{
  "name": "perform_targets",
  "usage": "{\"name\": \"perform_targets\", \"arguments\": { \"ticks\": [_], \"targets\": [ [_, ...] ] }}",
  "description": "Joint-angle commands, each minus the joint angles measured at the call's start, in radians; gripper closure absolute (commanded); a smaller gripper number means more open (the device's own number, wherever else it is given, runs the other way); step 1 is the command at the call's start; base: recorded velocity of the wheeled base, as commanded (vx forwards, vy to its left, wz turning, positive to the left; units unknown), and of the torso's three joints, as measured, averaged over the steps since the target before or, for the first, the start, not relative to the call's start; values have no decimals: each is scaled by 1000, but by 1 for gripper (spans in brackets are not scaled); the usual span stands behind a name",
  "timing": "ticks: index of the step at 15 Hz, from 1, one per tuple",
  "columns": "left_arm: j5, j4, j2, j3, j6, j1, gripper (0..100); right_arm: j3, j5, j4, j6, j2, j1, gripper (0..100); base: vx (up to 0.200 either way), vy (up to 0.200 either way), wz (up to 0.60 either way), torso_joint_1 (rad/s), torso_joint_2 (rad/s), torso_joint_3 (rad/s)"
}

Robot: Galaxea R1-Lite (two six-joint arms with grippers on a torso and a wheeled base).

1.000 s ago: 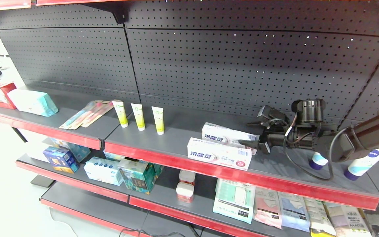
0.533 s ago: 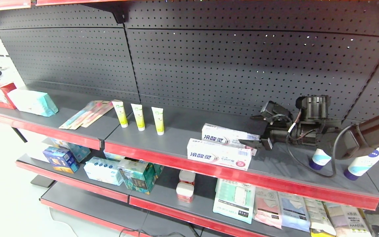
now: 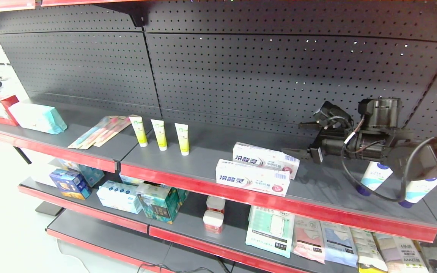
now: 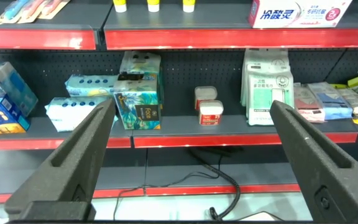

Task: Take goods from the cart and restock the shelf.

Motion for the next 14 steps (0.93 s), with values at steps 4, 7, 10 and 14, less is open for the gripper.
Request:
{"name": "perform_targets", "arguments": {
  "ticks": [4, 7, 10, 14],
  "targets": [
    [1, 0, 2, 0, 0, 0, 0, 93, -36, -1, 74, -153, 11, 0, 0, 0, 0, 0, 0, 0],
    [0, 0, 2, 0, 0, 0, 0, 150, -66, -1, 80, -176, 13, 0, 0, 0, 0, 0, 0, 0],
    [0, 0, 2, 0, 0, 0, 0, 172, -100, -1, 115, -222, 25, 0, 0, 0, 0, 0, 0, 0],
    [0, 0, 2, 0, 0, 0, 0, 250, -149, -1, 215, -366, 39, 0, 0, 0, 0, 0, 0, 0]
  ]
}}
